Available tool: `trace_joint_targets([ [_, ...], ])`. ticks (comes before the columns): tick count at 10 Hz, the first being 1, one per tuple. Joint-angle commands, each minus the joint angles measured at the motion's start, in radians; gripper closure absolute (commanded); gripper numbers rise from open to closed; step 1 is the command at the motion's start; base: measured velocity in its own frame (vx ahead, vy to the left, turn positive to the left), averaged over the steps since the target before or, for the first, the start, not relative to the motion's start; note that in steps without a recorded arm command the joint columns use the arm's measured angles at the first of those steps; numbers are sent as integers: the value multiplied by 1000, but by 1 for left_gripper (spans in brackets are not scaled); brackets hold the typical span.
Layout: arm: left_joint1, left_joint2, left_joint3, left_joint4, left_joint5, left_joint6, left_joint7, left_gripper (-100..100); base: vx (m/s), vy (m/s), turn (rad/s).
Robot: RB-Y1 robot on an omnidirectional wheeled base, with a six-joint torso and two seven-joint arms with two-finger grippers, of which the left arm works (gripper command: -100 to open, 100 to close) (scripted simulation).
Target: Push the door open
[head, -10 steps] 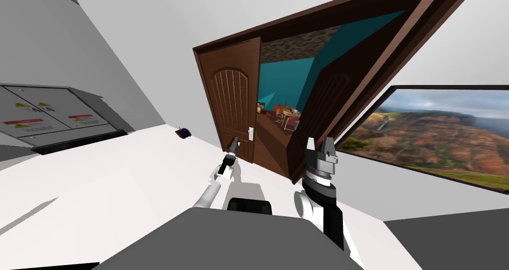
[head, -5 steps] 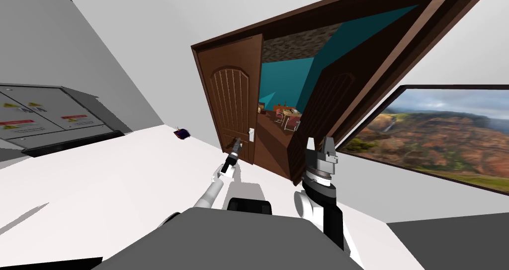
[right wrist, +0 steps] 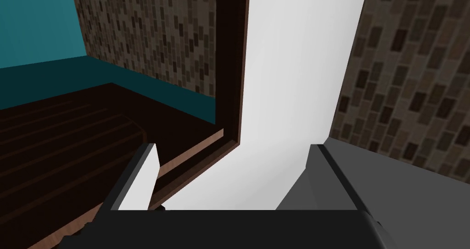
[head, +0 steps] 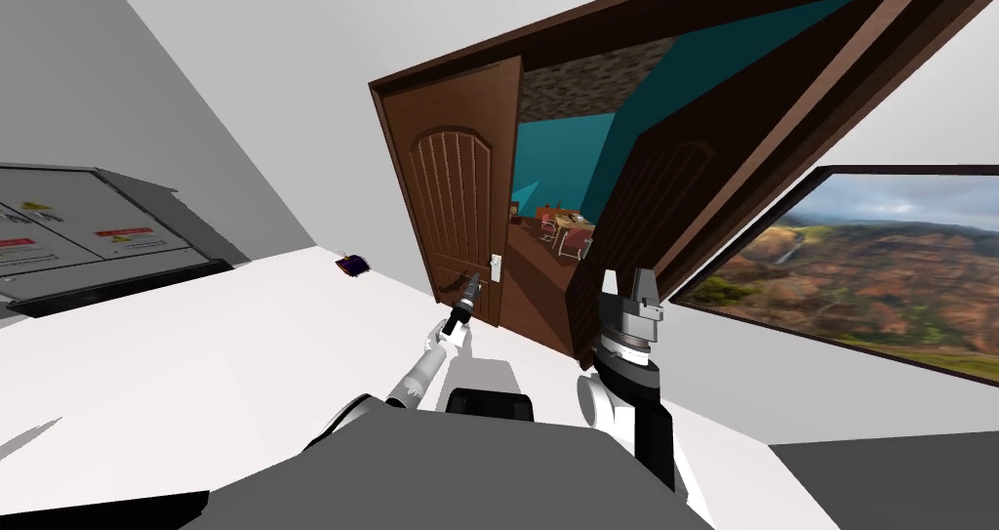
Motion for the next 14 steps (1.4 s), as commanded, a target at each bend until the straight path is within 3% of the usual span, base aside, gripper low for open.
trace_joint_targets([
  [1, -20, -4, -8, 30, 0, 15, 0, -100, 88, 64, -20],
  [10, -147, -52, -36, 242, -1, 43, -11, -100, 80, 52, -17],
  [11, -148, -46, -31, 237, 1, 37, -8, -100, 50, 32, -10],
  [12, -149, -19, -29, 241, 1, 36, -10, -100, 85, -24, -23],
  [14, -148, 4, -26, 244, 2, 33, -11, -100, 162, -40, -20],
])
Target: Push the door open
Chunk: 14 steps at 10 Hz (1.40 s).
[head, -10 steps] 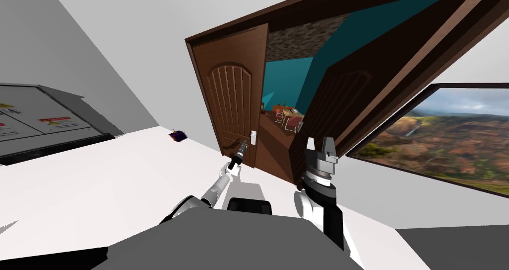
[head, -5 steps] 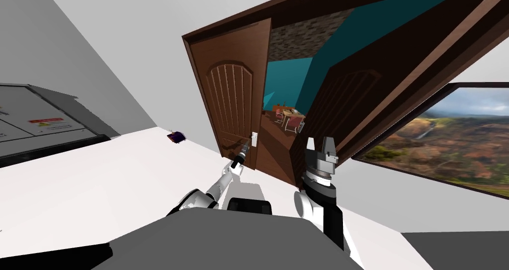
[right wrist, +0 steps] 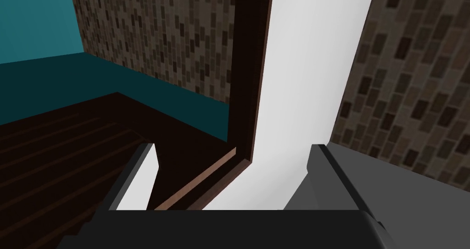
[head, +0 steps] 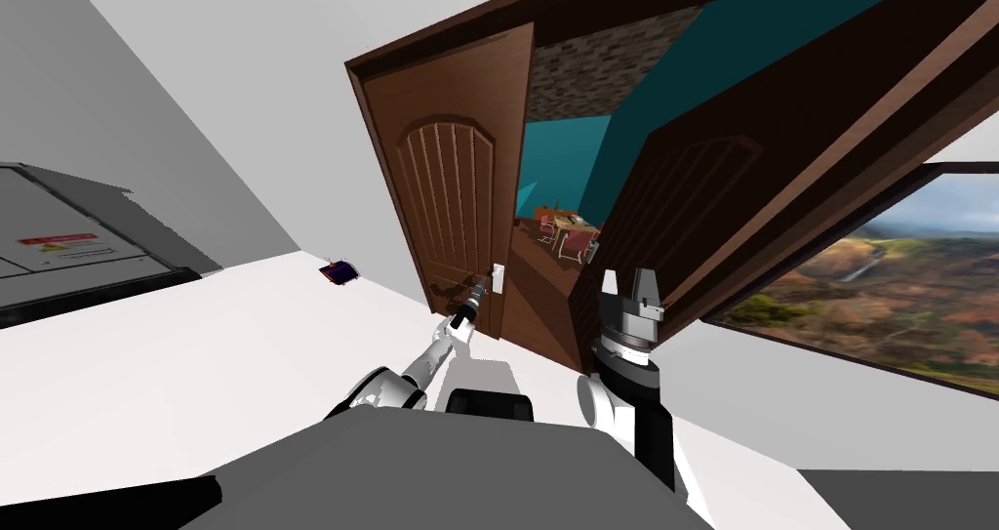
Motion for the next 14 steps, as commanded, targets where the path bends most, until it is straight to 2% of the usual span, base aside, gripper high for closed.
trace_joint_targets([
  [1, 0, 15, 3, 8, 1, -10, 0, -100, 208, -64, -23],
  [2, 1, 17, 4, 9, 1, -12, -1, -100, 201, -71, -21],
  [4, 2, 8, 8, 12, 2, -16, -2, -100, 183, -73, -23],
  [5, 3, -3, 10, 14, 3, -18, -3, -100, 177, -44, -18],
  [7, 4, -37, 12, 16, 3, -21, -4, -100, 173, -36, -19],
  [8, 14, -27, 9, -11, 2, -5, -3, -100, 60, -18, -1],
  [9, 14, -27, 9, -11, 2, -5, -3, 100, -6, 2, 4],
  [14, 14, -27, 9, -11, 2, -5, -3, 100, -8, 3, -3],
])
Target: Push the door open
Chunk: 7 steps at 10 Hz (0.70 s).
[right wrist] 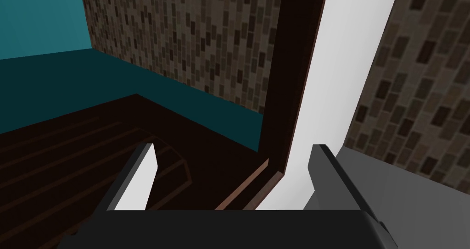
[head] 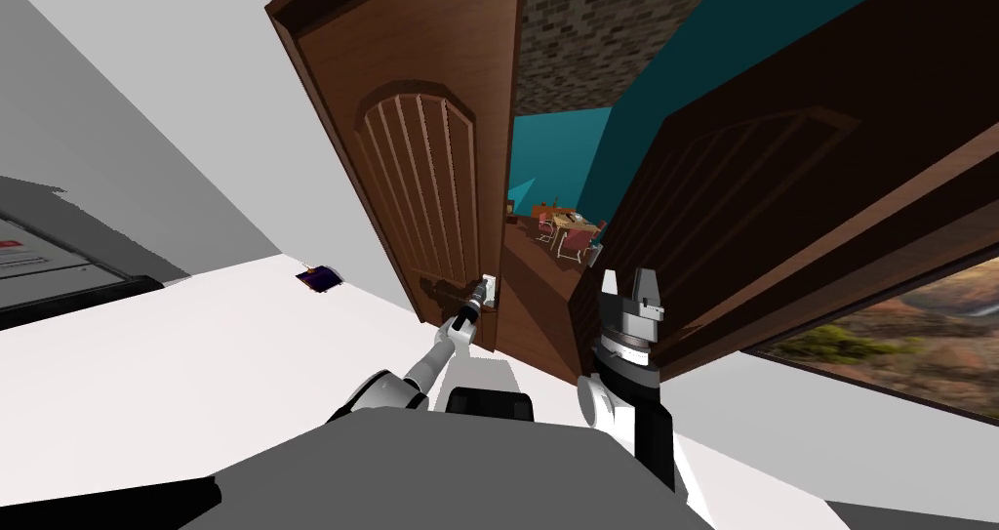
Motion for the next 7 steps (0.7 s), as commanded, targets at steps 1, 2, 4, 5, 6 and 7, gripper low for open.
trace_joint_targets([
  [1, 0, 19, 13, 1, 4, 1, -4, 100, 88, -68, 17],
  [2, 0, 22, 16, 1, 5, 1, -4, 100, 127, -109, 40],
  [4, 0, 34, 27, 1, 8, 1, -7, 100, 106, -76, 23],
  [5, 1, 43, 36, 1, 10, 2, -10, 100, 148, -106, 55],
  [6, 1, 43, 36, 1, 10, 2, -10, 100, 108, -66, 20],
  [7, 1, 56, 51, 2, 14, 2, -14, 100, 140, -98, 39],
])
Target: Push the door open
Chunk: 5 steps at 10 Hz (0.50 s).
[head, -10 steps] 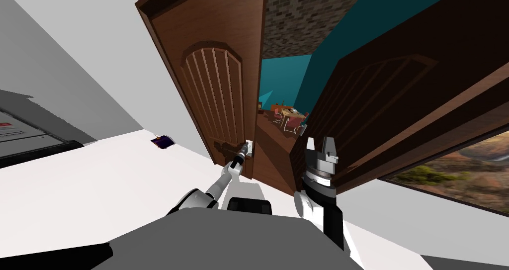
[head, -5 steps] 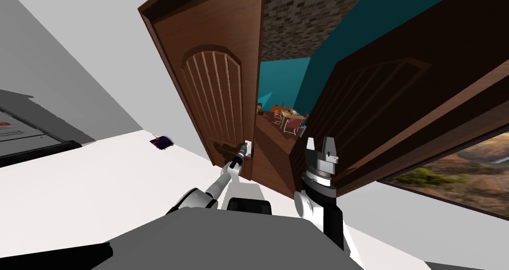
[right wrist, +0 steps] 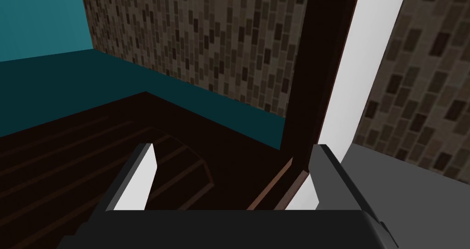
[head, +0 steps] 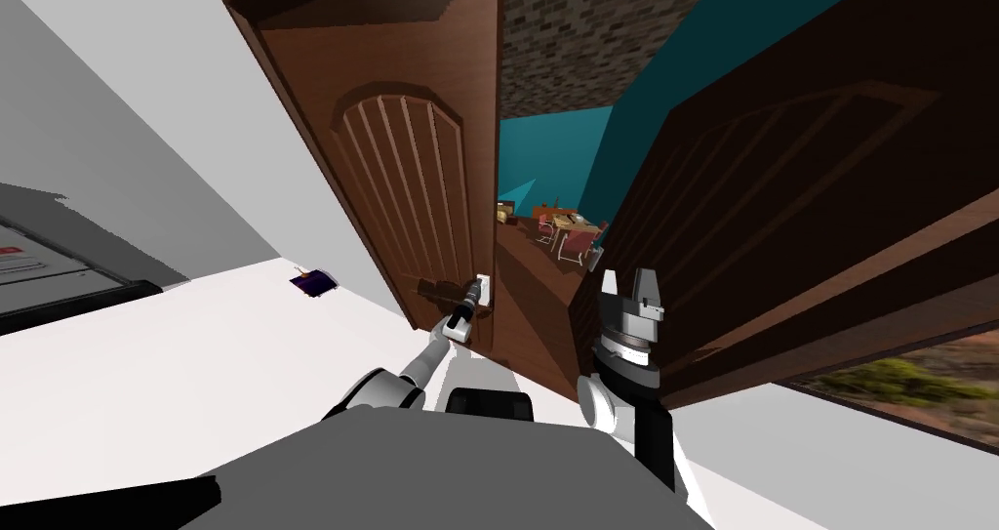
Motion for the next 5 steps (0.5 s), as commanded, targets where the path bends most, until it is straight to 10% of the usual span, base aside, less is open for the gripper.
trace_joint_targets([
  [1, 11, 24, 20, -21, 4, 1, -5, 100, 156, -114, 67],
  [5, 11, 49, 61, -20, 16, 3, -16, 100, 159, -104, 81],
])
